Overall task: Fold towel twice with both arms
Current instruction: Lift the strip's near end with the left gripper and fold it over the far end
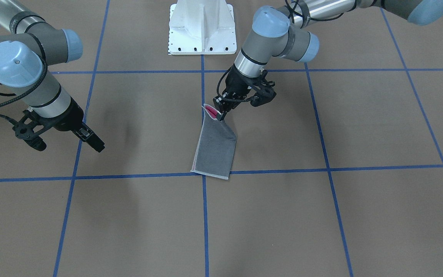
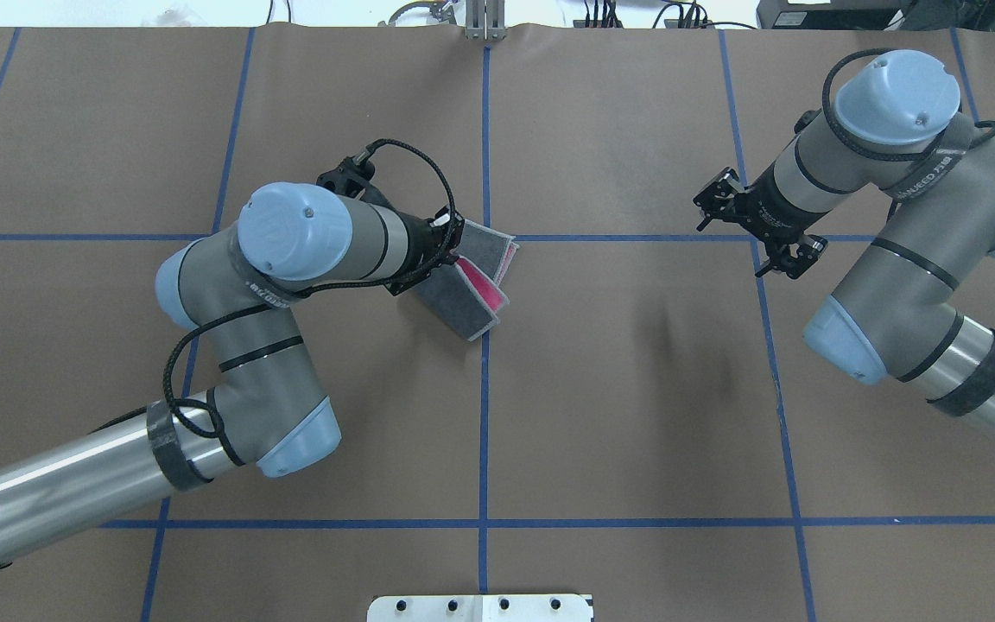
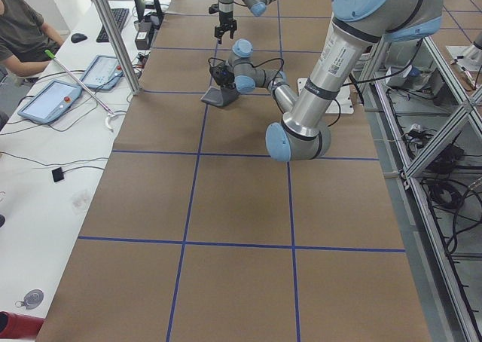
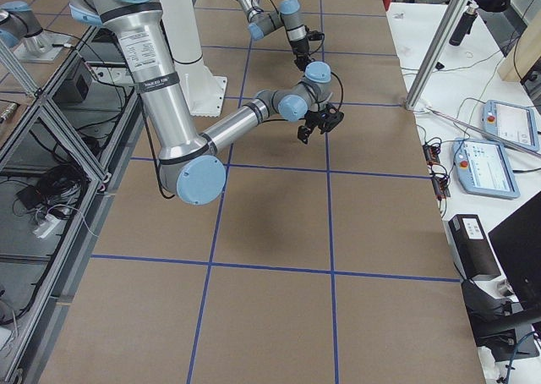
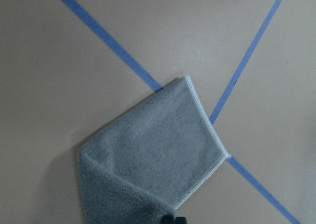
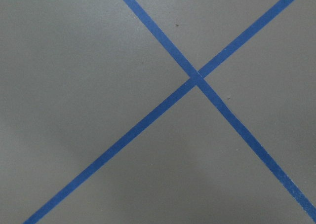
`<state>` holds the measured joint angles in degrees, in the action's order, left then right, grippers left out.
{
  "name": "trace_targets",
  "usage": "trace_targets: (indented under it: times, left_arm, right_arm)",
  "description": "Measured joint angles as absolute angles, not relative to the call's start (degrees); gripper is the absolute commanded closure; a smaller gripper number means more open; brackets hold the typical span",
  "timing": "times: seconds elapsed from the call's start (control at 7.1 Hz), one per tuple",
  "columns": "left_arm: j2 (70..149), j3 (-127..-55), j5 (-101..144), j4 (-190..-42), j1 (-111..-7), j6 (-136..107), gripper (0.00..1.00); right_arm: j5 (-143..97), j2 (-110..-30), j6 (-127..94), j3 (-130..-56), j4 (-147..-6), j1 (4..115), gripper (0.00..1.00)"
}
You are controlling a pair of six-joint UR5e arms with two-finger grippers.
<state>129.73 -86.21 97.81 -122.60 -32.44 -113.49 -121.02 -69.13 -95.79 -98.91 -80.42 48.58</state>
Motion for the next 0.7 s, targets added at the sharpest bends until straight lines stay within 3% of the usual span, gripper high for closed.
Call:
trace_targets:
  times: [0.56, 0.7]
  left_arm:
    - [139.50, -73.38, 97.91, -123.77, -35.86, -113.42, 1.00]
    - [141.06, -70.49, 97.91, -124.88, -36.38, -113.32, 0.82]
  right_arm:
    - [-120.94, -69.17, -95.53, -98.06, -80.42, 48.52, 0.00]
    - [-120.92, -69.17, -95.48, -97.84, -80.44, 48.52, 0.00]
